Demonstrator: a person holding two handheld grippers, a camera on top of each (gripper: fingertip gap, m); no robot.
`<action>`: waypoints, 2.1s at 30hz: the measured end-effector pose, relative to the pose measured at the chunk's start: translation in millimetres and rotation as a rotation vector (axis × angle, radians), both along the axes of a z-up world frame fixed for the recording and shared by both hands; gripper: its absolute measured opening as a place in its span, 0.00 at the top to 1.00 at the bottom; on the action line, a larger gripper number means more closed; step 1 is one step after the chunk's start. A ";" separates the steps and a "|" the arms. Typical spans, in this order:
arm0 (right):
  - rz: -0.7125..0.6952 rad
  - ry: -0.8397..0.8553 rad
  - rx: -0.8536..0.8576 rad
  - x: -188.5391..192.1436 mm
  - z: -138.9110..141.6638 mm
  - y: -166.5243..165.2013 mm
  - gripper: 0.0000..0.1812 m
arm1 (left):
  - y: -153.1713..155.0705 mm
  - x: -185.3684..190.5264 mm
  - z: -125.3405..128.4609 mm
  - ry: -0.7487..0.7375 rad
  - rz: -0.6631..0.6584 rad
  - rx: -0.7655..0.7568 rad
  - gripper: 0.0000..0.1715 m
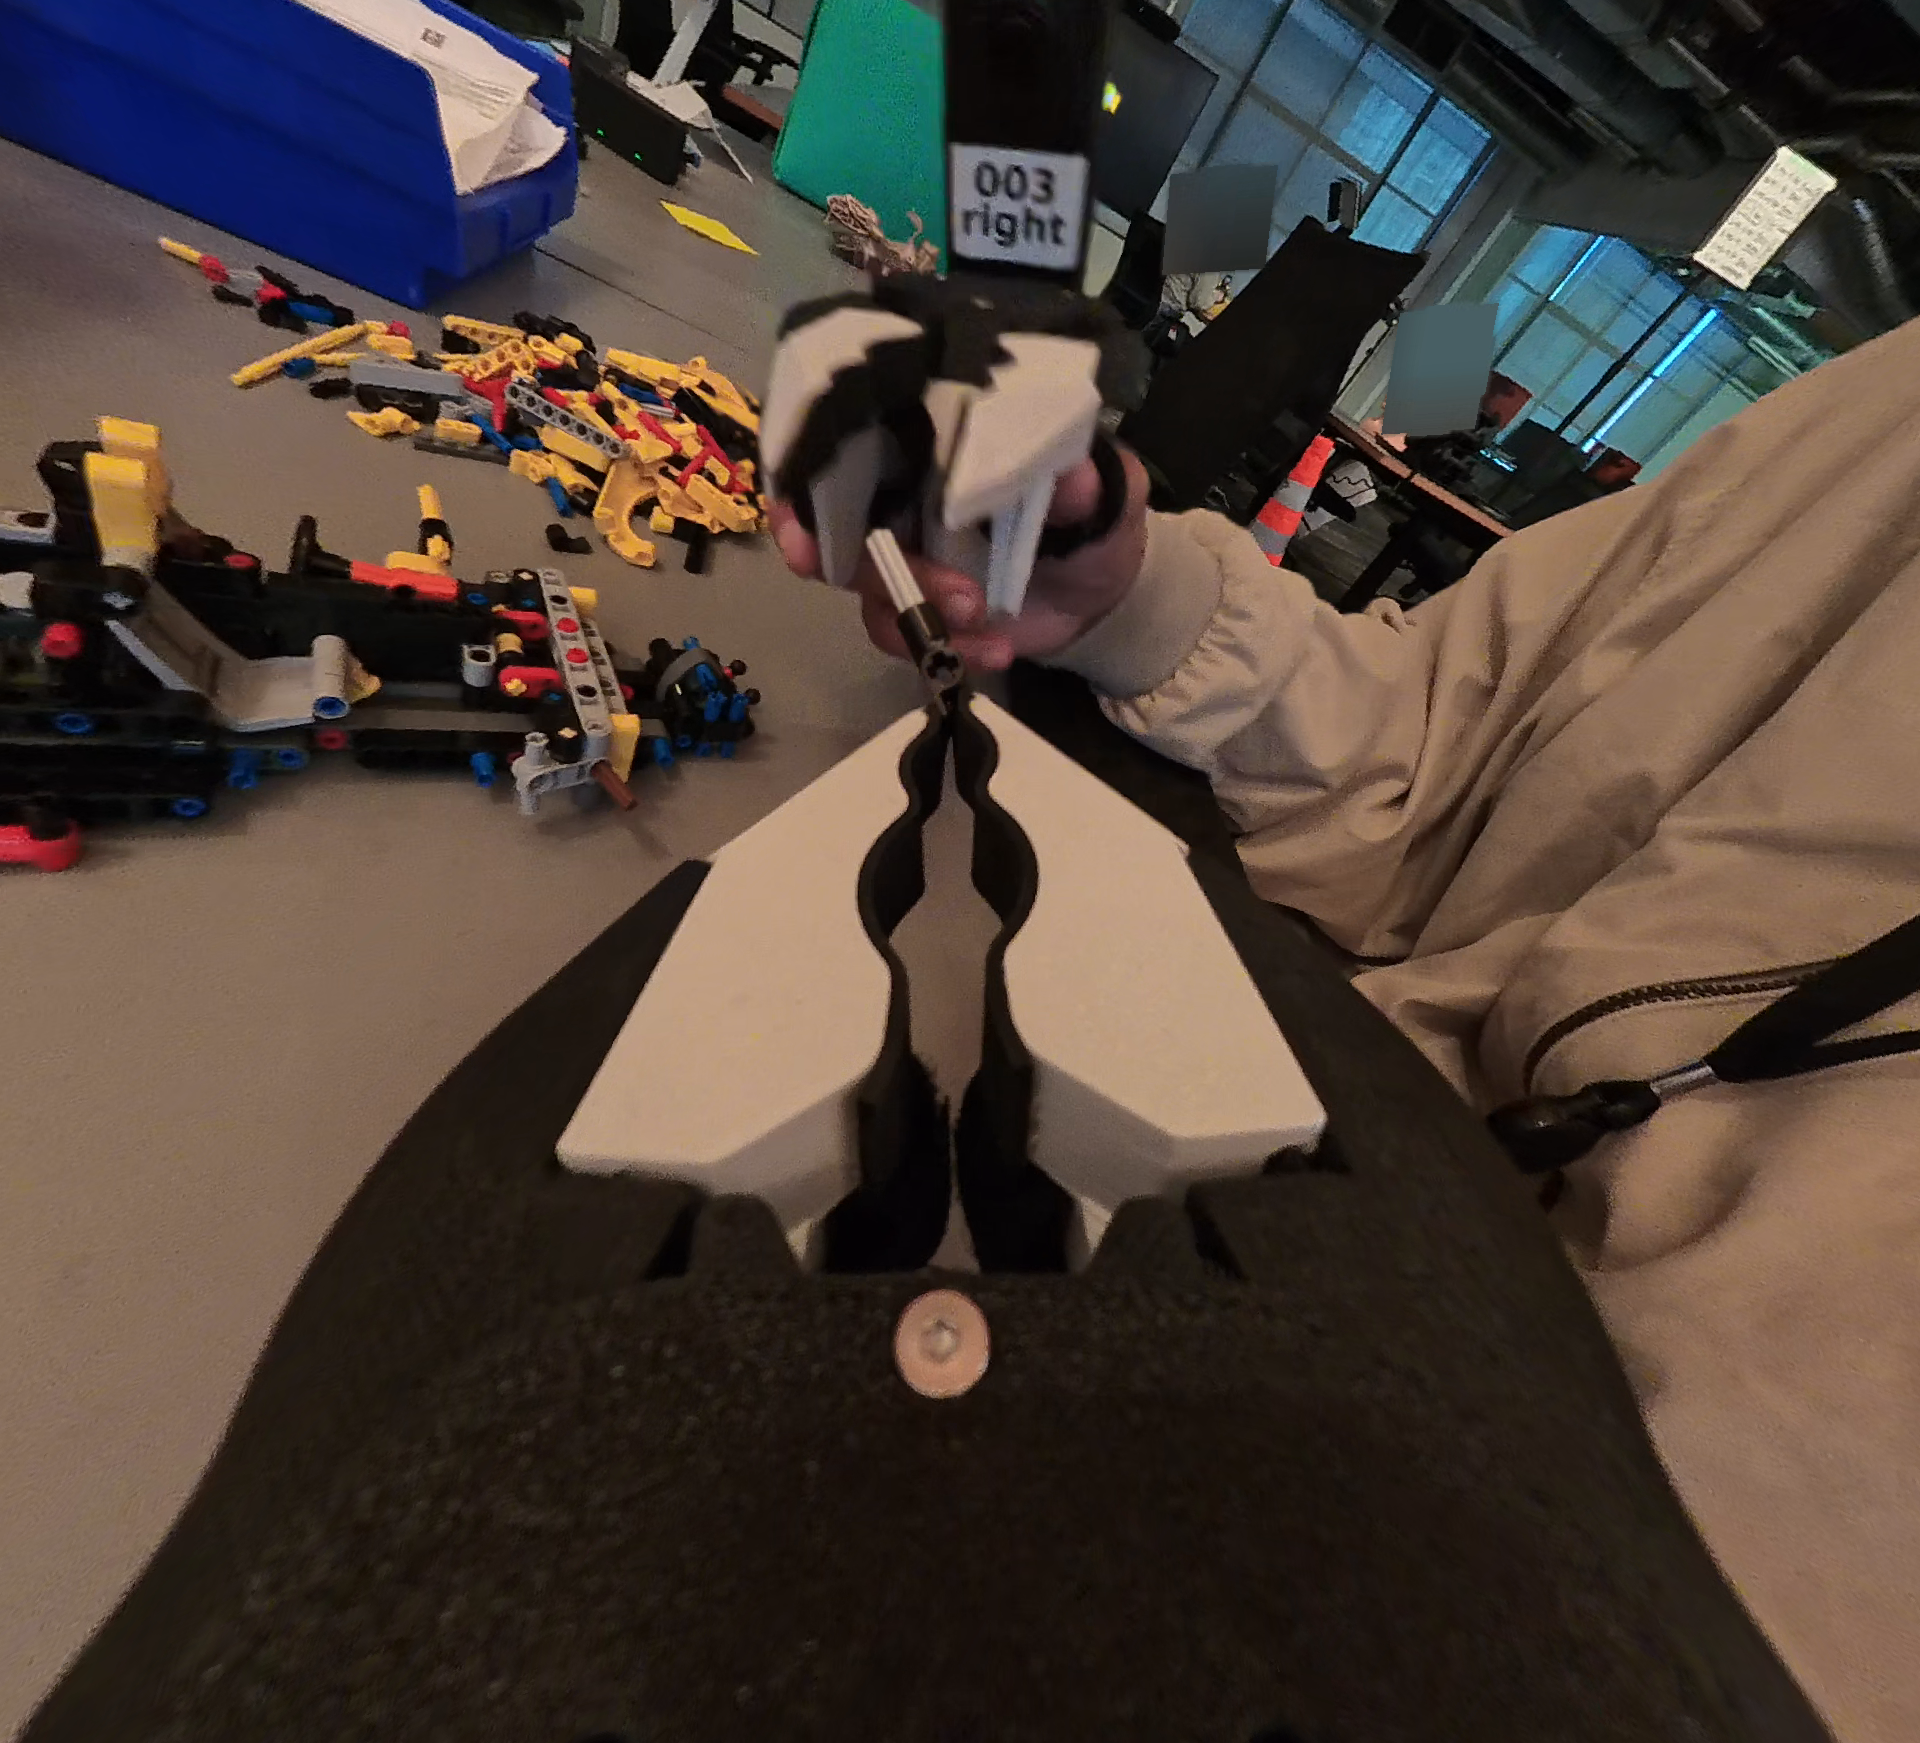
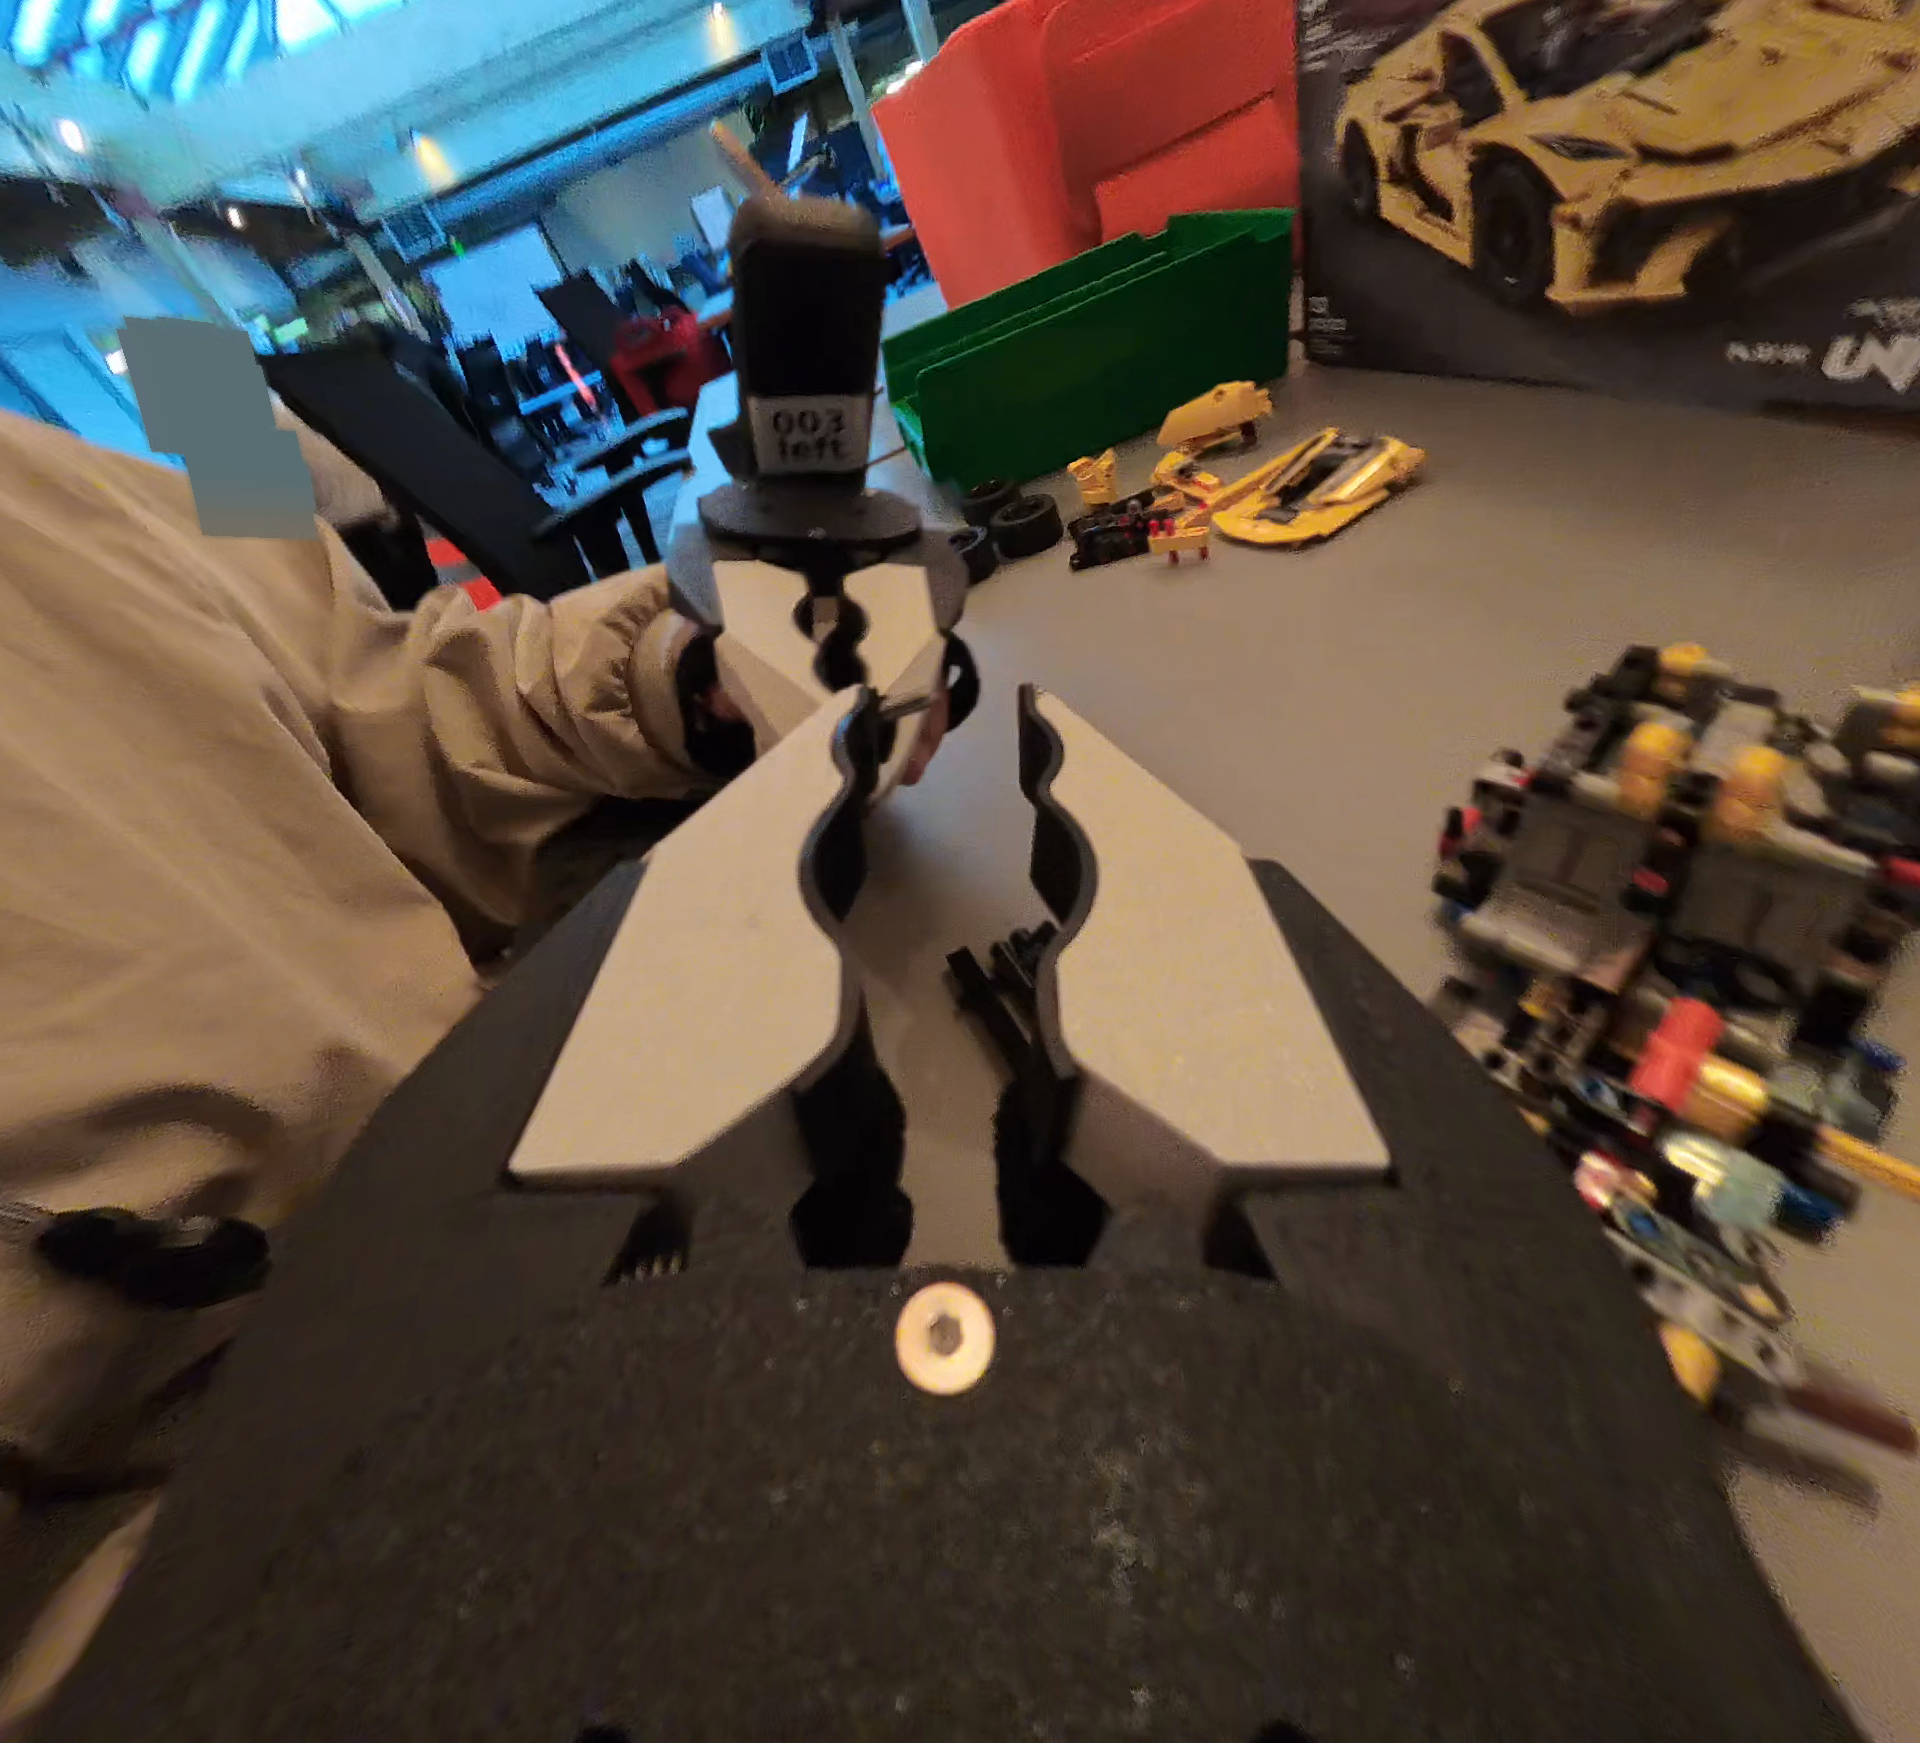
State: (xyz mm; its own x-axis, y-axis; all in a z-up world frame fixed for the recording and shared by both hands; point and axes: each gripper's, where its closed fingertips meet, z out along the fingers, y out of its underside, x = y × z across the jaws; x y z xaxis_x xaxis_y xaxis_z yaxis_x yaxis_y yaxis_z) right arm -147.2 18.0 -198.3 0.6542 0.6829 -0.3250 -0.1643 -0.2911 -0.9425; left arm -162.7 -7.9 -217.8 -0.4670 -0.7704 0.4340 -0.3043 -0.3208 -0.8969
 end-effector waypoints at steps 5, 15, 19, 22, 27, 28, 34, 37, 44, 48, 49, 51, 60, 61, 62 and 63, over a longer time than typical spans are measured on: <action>0.161 0.166 -0.104 -32.5 1.5 -8.1 0.91 | -3.3 -4.5 9.0 -0.044 -0.028 -0.002 1.00; 0.168 0.473 -0.176 -28.5 18.5 -3.2 0.98 | -0.8 -3.5 15.9 -0.115 0.018 0.051 1.00; 0.122 0.563 -0.170 -22.5 21.0 4.8 0.99 | 8.6 1.0 19.4 -0.146 0.105 0.124 1.00; -0.028 0.909 0.004 45.0 51.5 8.2 0.99 | 0.1 -4.7 11.2 -0.122 0.065 0.160 1.00; -0.214 0.694 -0.058 114.4 36.8 2.9 0.99 | 4.9 -1.8 15.3 -0.120 0.078 0.097 1.00; -0.203 0.584 -0.100 112.0 31.6 1.4 0.99 | 10.2 1.1 12.4 -0.104 0.106 0.087 1.00; -0.097 0.387 -0.174 51.6 16.3 7.7 0.99 | 30.7 21.4 -0.4 0.011 0.203 -0.052 0.79; -0.008 0.296 -0.238 5.0 -5.1 13.4 0.98 | 27.1 22.7 -0.2 0.015 0.195 -0.038 0.79; 0.046 0.217 -0.265 -19.6 -15.9 11.3 0.98 | 16.4 16.3 -5.1 0.037 0.138 -0.017 0.96; 0.091 0.339 -0.261 -17.9 -4.1 9.7 0.99 | 14.6 13.7 5.0 -0.012 0.136 -0.022 0.96; 0.036 0.441 -0.224 -2.1 6.5 14.3 0.99 | 12.0 10.9 3.4 -0.008 0.118 -0.010 0.96; -0.101 0.820 -0.112 88.7 37.7 13.3 0.99 | 12.6 3.9 0.6 -0.007 0.118 -0.010 0.96; -0.786 -0.124 -0.496 256.5 -58.2 -39.4 0.98 | 33.6 20.2 -14.8 0.090 0.198 -0.086 0.96; -0.826 -0.168 -0.504 266.7 -64.2 -43.4 0.98 | 36.5 21.1 -15.8 0.097 0.206 -0.094 0.96; -0.885 -0.198 -0.480 278.2 -64.8 -45.8 0.97 | 38.0 21.5 -15.6 0.100 0.204 -0.113 0.96; -0.912 -0.223 -0.459 284.5 -64.3 -46.7 0.94 | 38.8 21.5 -14.9 0.100 0.199 -0.143 0.96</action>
State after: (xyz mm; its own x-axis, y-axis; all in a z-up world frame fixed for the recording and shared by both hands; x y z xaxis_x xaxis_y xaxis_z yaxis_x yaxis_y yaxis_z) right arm 137.3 -28.7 -262.6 0.9365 -0.2583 -0.2373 -0.3378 -0.4818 -0.8086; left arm -141.2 30.9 -232.7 -0.2618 -0.7700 0.5819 -0.3077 -0.5048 -0.8065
